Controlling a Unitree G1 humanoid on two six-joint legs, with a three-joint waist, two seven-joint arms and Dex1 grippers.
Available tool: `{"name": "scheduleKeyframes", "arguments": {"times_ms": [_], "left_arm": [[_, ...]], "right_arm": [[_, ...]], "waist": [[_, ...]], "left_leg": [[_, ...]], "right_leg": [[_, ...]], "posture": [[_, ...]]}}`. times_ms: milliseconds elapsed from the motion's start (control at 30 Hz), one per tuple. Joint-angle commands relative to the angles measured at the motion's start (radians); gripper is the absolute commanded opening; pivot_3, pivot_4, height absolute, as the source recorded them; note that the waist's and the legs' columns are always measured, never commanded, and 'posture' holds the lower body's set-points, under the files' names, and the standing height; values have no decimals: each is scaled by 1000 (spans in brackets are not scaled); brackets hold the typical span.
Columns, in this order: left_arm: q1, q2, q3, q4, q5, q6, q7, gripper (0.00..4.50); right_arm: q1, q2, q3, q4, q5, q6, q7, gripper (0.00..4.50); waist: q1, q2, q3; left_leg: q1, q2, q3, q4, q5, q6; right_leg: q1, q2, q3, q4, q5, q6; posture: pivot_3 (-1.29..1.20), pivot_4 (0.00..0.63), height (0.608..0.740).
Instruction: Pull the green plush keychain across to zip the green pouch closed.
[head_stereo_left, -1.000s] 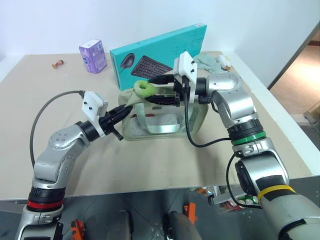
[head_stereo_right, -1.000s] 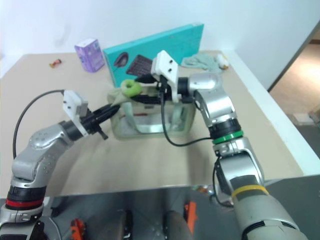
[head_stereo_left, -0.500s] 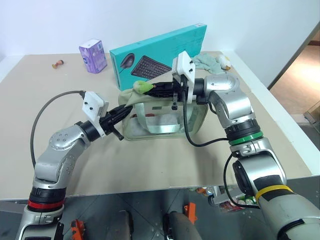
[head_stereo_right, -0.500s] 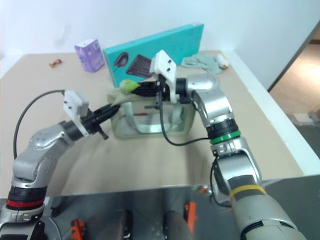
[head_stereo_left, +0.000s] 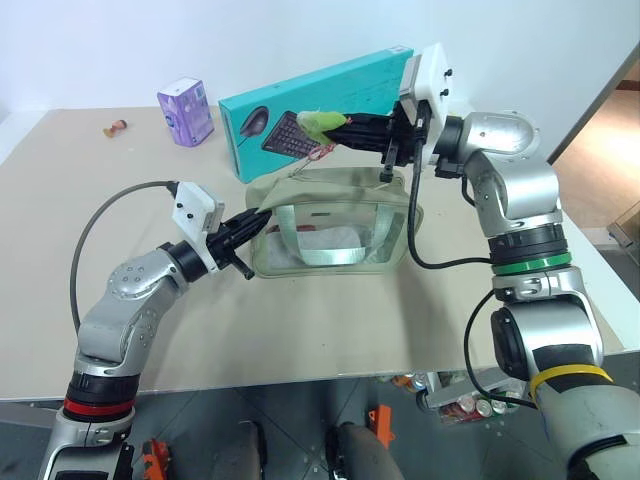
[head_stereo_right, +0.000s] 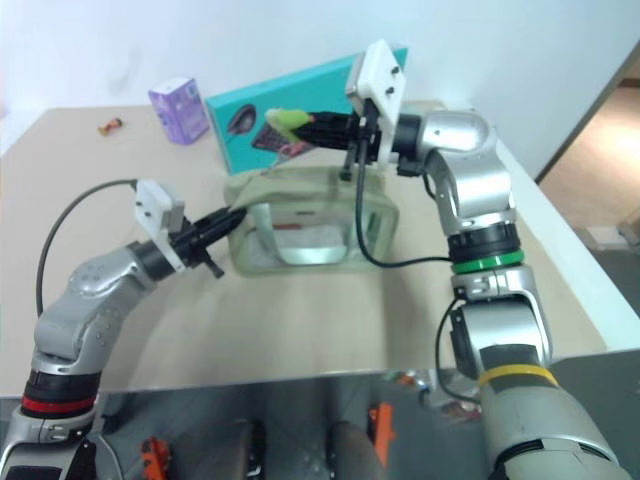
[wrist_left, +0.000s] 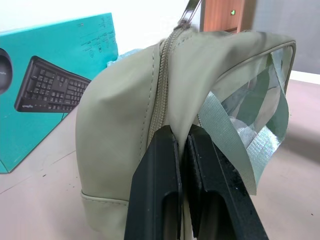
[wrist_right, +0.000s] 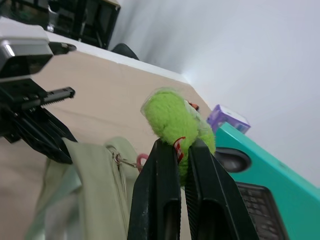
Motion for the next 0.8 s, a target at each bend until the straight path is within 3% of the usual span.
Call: {"name": "scheduleKeyframes", "arguments": {"times_ms": [33,200,533,667,800], "left_arm": [[-8,7,2,3,15,12,7,0],[-15,3,3,8,15,13,15,0],[-12,6,19,-19,2,35,29,0],[-8,16,23,-31,1,45,35,0],[-10,18,25,-40,1,54,42,0]], "right_arm": [[-41,-44,-59,-36,11,-26,-5,13],[-32,-87,-67,-15,-6,-44,-14,13],[33,-273,-104,193,-98,-144,-73,13],[117,-370,-96,296,-189,-209,-164,13],[190,-400,-60,333,-279,-258,-239,13]], "waist": [[0,0,0],[0,0,0],[1,0,0],[1,0,0],[-2,0,0]], "left_leg": [[0,0,0,0,0,0],[0,0,0,0,0,0],[0,-1,0,0,0,0],[0,-2,0,-1,0,0],[0,-2,2,-1,0,1]], "right_leg": [[0,0,0,0,0,0],[0,0,0,0,0,0],[0,-1,1,-1,-1,1],[1,-1,1,-1,-2,1],[-1,-1,3,-1,-1,2]], "posture": [[0,150,740],[0,150,740],[0,150,740],[0,150,740],[0,150,740]]}}
